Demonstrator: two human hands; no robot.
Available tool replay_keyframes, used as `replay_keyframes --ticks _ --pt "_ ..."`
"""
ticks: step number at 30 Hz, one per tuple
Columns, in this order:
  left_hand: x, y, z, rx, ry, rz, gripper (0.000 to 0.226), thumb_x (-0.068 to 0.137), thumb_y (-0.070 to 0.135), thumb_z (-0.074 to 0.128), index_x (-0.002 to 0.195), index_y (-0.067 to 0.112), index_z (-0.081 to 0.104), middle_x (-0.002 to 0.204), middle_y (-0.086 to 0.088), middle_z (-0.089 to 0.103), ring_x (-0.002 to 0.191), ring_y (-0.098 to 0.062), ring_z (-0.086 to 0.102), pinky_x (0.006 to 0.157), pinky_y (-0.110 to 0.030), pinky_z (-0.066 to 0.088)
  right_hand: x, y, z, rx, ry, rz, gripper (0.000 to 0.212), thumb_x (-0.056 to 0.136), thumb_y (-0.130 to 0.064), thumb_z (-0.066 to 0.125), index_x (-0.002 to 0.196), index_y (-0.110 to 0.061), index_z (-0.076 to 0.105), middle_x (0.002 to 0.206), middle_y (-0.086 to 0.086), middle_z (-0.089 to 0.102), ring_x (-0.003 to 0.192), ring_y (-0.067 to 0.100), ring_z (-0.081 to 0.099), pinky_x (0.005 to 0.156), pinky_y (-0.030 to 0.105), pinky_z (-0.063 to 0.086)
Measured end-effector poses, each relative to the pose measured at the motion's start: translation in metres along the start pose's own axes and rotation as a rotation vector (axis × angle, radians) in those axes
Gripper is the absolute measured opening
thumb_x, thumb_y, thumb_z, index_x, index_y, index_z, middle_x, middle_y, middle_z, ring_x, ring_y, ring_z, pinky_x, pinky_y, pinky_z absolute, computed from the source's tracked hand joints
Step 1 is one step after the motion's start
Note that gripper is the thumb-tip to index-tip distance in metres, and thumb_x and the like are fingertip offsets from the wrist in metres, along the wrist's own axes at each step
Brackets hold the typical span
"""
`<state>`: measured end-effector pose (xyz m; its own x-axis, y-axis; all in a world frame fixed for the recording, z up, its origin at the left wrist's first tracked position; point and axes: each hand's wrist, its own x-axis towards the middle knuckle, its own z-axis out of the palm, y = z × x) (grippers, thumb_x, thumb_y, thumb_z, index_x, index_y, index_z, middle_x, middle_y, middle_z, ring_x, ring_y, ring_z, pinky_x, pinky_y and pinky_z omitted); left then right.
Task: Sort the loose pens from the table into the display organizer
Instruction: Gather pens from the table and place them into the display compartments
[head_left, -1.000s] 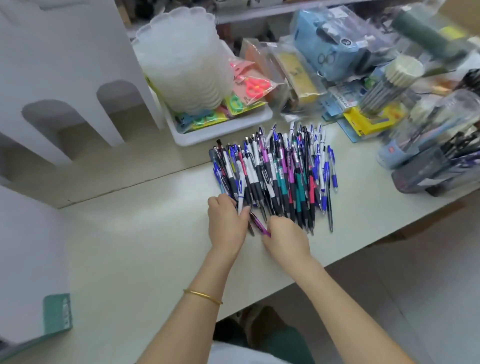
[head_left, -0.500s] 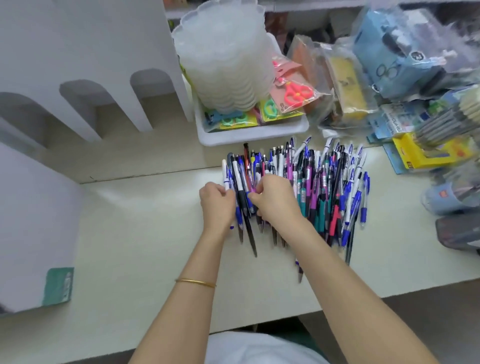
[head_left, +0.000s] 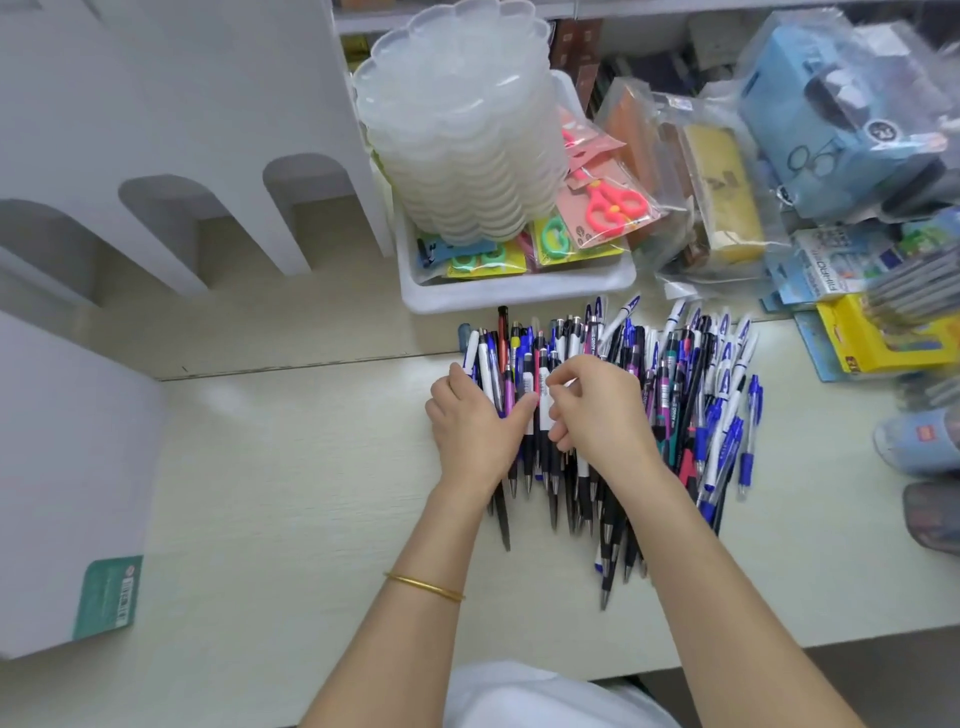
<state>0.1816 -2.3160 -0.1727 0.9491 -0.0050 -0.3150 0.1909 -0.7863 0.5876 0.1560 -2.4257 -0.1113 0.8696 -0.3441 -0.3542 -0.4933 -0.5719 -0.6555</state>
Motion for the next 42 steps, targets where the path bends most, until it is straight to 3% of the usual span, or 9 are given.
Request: replay_keyframes --ticks 6,17,28,35,42 --pt "-0.001 0.004 0.006 0.019 0.113 -0.003 0.083 0.085 0.038 0.063 0.146 -0.002 0.024 0.142 -0.017 0.034 0.125 -0.032 0.033 0.102 -0.037 0.033 0.006 0.0 -0.003 0.038 -0.001 0.002 0.019 0.098 -0.005 0.042 0.105 -0.009 0.059 0.078 0.011 0.064 0.05 0.013 0.063 0.059 0.038 0.059" --pt "0.01 0.008 0.009 0.132 0.186 0.003 0.07 0.091 0.041 0.059 0.14 -0.001 0.032 0.137 -0.018 0.039 0.12 -0.032 0.039 0.098 -0.037 0.036 0.006 0.001 -0.003 0.048 0.002 -0.02 0.017 0.097 -0.006 0.045 0.103 -0.011 0.06 0.076 0.008 0.064 0.052 0.015 0.063 0.059 0.041 0.059" --pt "0.024 0.014 -0.001 0.137 0.069 -0.047 0.064 0.088 0.035 0.067 0.131 -0.001 0.036 0.133 -0.02 0.041 0.121 -0.034 0.04 0.098 -0.037 0.039 0.004 0.003 -0.001 0.066 0.031 -0.046 0.016 0.097 -0.007 0.046 0.099 -0.011 0.061 0.072 0.007 0.064 0.052 0.017 0.064 0.069 0.043 0.058" --pt "0.021 0.014 -0.005 0.093 0.016 -0.065 0.063 0.086 0.03 0.071 0.13 0.0 0.037 0.132 -0.02 0.044 0.121 -0.033 0.043 0.099 -0.035 0.038 0.005 0.005 -0.001 0.084 0.028 -0.026 0.016 0.097 -0.008 0.045 0.1 -0.011 0.061 0.079 0.006 0.064 0.054 0.018 0.065 0.065 0.044 0.058" --pt "0.023 0.022 -0.005 0.027 0.031 -0.11 0.048 0.084 0.015 0.069 0.121 0.002 0.041 0.119 -0.018 0.057 0.111 -0.036 0.052 0.085 -0.039 0.047 0.004 0.005 -0.001 0.071 0.027 -0.035 0.016 0.097 -0.008 0.045 0.1 -0.011 0.061 0.078 0.006 0.064 0.054 0.017 0.064 0.067 0.044 0.058"
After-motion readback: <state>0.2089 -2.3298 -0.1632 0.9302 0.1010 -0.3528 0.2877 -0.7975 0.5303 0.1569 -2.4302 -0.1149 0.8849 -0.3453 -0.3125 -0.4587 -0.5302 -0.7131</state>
